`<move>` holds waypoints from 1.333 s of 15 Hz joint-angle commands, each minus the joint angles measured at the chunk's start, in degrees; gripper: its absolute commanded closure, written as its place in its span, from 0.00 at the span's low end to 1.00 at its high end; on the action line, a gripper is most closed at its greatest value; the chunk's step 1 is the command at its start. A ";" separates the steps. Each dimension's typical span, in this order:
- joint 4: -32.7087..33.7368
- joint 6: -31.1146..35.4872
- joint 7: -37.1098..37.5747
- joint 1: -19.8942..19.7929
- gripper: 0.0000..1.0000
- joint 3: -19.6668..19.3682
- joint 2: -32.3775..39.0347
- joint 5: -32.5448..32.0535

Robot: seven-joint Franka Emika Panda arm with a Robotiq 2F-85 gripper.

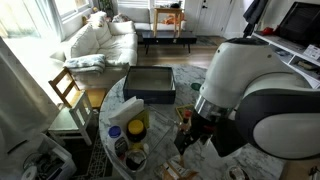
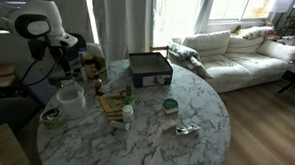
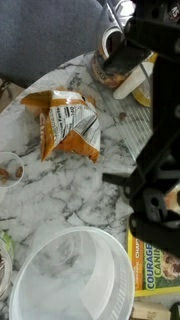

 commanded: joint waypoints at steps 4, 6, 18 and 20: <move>-1.71 1.16 -20.98 1.81 0.00 -0.10 0.72 21.22; -1.85 -2.95 -29.99 1.63 0.00 -0.60 -0.03 27.79; -1.88 -20.11 -42.99 -2.37 0.00 -2.58 5.02 19.82; -2.19 -19.27 -44.99 -2.40 0.00 -2.44 5.59 21.34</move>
